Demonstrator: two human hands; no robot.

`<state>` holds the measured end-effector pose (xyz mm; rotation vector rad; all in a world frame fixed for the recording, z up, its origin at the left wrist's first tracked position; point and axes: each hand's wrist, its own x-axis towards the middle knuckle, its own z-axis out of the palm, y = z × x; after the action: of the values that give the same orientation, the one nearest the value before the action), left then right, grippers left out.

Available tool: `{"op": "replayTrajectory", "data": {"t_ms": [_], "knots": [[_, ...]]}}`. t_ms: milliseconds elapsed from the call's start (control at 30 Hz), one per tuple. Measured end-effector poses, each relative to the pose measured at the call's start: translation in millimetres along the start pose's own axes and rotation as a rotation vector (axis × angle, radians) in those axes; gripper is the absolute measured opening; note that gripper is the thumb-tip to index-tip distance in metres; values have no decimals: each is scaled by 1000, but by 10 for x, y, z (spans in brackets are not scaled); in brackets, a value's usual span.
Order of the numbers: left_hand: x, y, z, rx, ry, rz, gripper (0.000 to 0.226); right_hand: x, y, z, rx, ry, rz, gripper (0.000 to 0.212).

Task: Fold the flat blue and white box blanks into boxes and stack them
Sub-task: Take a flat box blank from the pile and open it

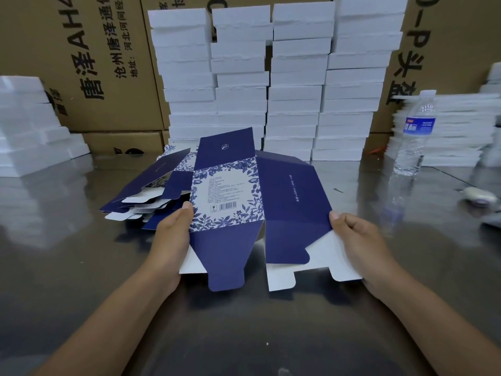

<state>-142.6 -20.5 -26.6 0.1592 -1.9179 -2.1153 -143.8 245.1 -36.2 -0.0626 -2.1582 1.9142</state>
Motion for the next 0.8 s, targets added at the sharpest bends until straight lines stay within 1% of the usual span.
{"op": "replayTrajectory", "data": {"t_ms": [100,200,333,467,500,533,567,633,667,733,800], "knots": [[-17,9,22,-10,-45,-18,33,-1,-11,-14,32,13,11,42],[-10,2,39,6,-61,-43,34,4,-10,-23,66,34,15,37],[-44,-24,40,94,-88,2,43,6,-13,-26,77,60,15,39],[-44,0,4,50,-92,5,42,10,-7,3,50,86,-17,36],[-40,1,2,36,-85,0,42,-4,-12,20,27,97,-55,29],[-41,3,5,22,-83,-4,42,2,12,27,-11,97,-106,14],[-46,11,11,7,-83,-5,41,-15,-1,41,-65,89,-132,7],[-48,26,24,-28,-82,-13,39,-33,20,57,-143,10,-184,41],[-46,32,31,-41,-87,-19,38,-37,32,61,-180,-26,-200,51],[-60,43,45,-58,-122,-25,34,-73,26,76,-238,-105,-237,64],[-79,39,54,-66,-193,-15,29,-92,36,70,-263,-183,-251,77]]}}
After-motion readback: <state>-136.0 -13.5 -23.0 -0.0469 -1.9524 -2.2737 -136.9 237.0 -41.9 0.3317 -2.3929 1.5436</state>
